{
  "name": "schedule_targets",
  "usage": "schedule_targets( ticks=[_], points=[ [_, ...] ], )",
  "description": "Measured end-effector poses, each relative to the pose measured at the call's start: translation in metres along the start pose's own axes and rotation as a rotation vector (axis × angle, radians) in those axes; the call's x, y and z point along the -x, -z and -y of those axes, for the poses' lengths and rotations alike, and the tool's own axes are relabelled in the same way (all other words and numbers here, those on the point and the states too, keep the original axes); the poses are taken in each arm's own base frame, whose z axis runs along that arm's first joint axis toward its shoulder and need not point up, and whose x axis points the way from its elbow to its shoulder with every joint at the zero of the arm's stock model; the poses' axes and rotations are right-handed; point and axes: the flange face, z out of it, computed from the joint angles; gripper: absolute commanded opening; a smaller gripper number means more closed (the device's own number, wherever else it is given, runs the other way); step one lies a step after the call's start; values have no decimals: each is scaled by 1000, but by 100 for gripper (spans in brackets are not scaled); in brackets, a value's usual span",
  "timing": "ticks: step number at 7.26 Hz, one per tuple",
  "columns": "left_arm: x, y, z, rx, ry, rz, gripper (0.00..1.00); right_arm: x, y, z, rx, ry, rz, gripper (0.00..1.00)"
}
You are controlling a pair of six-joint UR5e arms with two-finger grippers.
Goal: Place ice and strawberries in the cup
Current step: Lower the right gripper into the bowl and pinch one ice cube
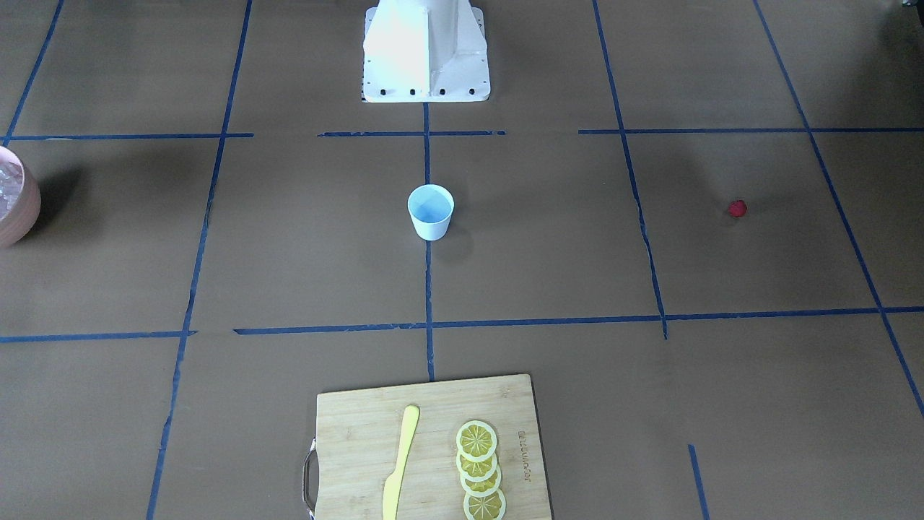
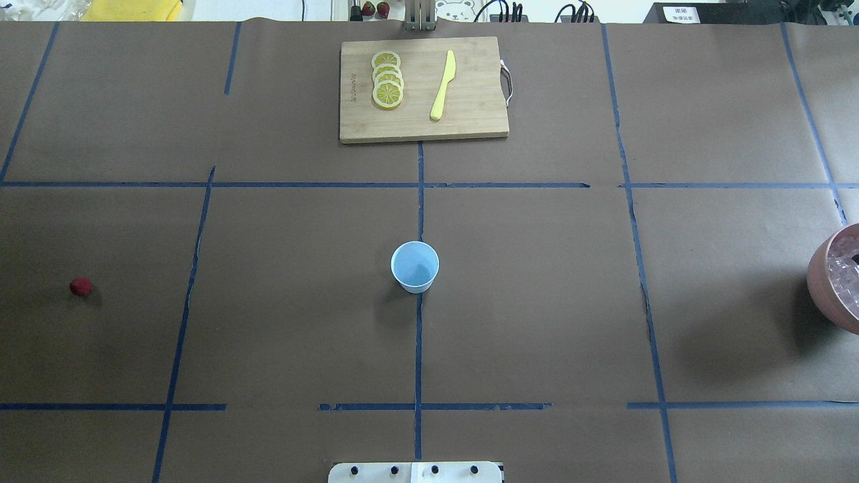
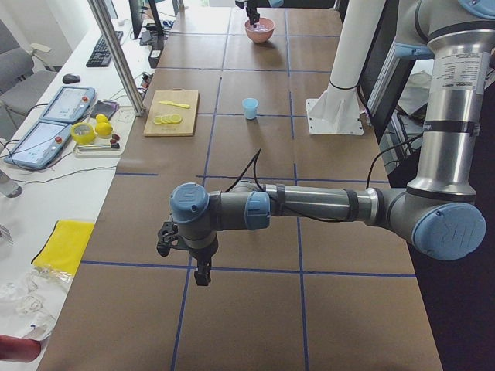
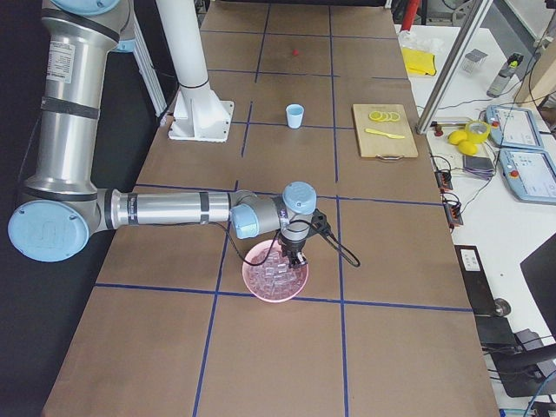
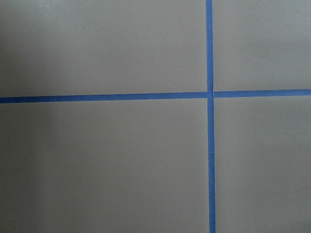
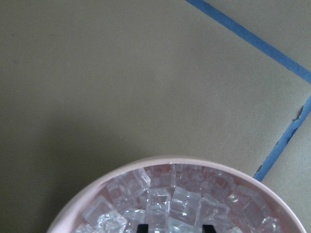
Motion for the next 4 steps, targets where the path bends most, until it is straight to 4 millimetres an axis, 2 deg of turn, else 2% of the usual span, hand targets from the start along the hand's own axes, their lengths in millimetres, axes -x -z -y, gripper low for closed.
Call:
schedule_targets(
  ticks=[4],
  points=[
    [-2, 2, 0, -5, -3, -3, 100, 0, -9, -1, 18, -4, 2, 50]
  ],
)
